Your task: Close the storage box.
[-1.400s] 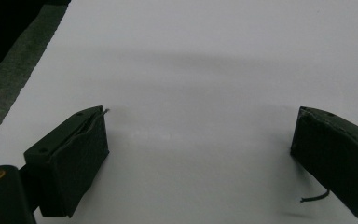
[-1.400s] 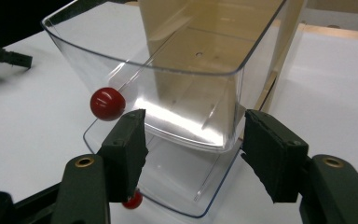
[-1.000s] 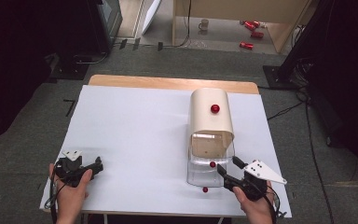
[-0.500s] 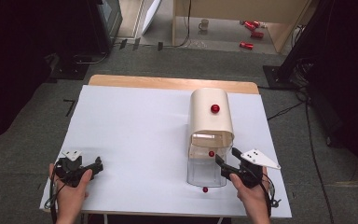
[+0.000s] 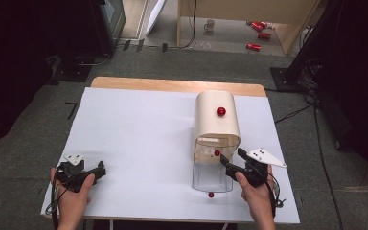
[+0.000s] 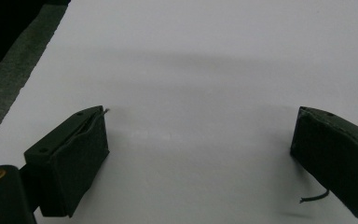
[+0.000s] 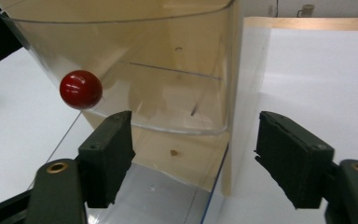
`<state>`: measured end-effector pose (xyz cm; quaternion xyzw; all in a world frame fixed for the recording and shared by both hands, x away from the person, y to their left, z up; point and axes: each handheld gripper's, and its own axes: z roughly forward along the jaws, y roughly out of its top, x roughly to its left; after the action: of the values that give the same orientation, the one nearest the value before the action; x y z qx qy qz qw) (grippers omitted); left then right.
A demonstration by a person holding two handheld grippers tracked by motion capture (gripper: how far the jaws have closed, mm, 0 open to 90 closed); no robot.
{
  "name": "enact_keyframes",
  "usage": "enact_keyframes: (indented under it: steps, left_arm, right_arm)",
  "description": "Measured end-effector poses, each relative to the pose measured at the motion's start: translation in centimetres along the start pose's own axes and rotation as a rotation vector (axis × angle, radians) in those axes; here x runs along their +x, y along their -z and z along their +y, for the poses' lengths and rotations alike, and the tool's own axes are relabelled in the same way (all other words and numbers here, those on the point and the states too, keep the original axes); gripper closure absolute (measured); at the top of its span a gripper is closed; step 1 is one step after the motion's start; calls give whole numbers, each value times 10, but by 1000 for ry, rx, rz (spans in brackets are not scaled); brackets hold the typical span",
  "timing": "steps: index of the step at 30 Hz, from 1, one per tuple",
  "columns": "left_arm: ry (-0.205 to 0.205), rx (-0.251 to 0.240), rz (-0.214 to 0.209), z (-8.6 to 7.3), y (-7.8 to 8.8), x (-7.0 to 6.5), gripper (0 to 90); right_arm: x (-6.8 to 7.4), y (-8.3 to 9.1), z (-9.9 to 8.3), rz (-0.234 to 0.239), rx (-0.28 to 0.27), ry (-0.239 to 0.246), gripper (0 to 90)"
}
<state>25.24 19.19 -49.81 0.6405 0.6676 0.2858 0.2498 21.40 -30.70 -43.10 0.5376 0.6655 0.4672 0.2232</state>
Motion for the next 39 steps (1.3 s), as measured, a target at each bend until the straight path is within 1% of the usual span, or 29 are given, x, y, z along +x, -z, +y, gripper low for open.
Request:
enact_keyframes:
  steps: [2,3,4,5,7,8,10,11,13,15,18,19,20,21,23,26,28,29,31,33,34,35,36,38,39]
  left_arm:
    - [0,0,0,0,0,0,42]
    - [0,1,1,0,0,0,42]
    - [0,1,1,0,0,0,42]
    - [0,1,0,0,0,0,42]
    - [-1,1,0,0,0,0,42]
    - [0,1,0,0,0,0,42]
    - [0,1,0,0,0,0,42]
    - [0,1,0,0,0,0,42]
    - [0,2,0,0,0,0,42]
    - [-1,2,0,0,0,0,42]
    - [-1,2,0,0,0,0,42]
    - [0,2,0,0,0,0,42]
    - [0,2,0,0,0,0,42]
    - [-1,2,0,0,0,0,42]
    - [-1,2,0,0,0,0,42]
    - [-1,2,0,0,0,0,42]
    - [-1,2,0,0,0,0,42]
    - [-1,2,0,0,0,0,42]
    - [-1,2,0,0,0,0,42]
    - [-1,2,0,0,0,0,42]
    - [-1,2,0,0,0,0,42]
    - [-1,2,0,0,0,0,42]
    - [-1,2,0,0,0,0,42]
    - [-1,2,0,0,0,0,42]
    - [-1,2,0,0,0,0,42]
  right_arm:
    - [0,1,-1,0,1,-3,287]
    - [-1,4,-7,10,9,-3,284]
    - [-1,4,-7,10,9,-3,284]
    - [-2,6,-13,16,21,4,277]
    - [-2,7,-16,19,24,13,273]
    - [-2,11,-25,33,47,35,232]
    - [-1,14,-32,45,64,52,187]
    - [0,17,-36,54,75,62,141]
    - [3,21,-42,58,92,97,118]
    - [6,24,-45,74,106,128,55]
    - [10,26,-47,109,110,139,12]
    - [12,27,-47,113,107,143,0]
    - [12,27,-47,113,107,143,0]
    - [17,28,-47,112,102,144,0]
    - [20,30,-49,103,96,150,0]
    - [24,35,-54,66,100,168,0]
    - [25,36,-56,59,103,169,0]
    - [26,40,-60,54,108,168,0]
    - [27,43,-63,56,110,167,0]
    - [28,44,-64,52,111,169,0]
    - [29,44,-67,44,117,182,0]
    - [29,44,-67,44,117,182,0]
    - [30,43,-68,31,117,194,0]
    - [30,42,-69,29,119,193,0]
    - [30,40,-71,25,126,207,0]
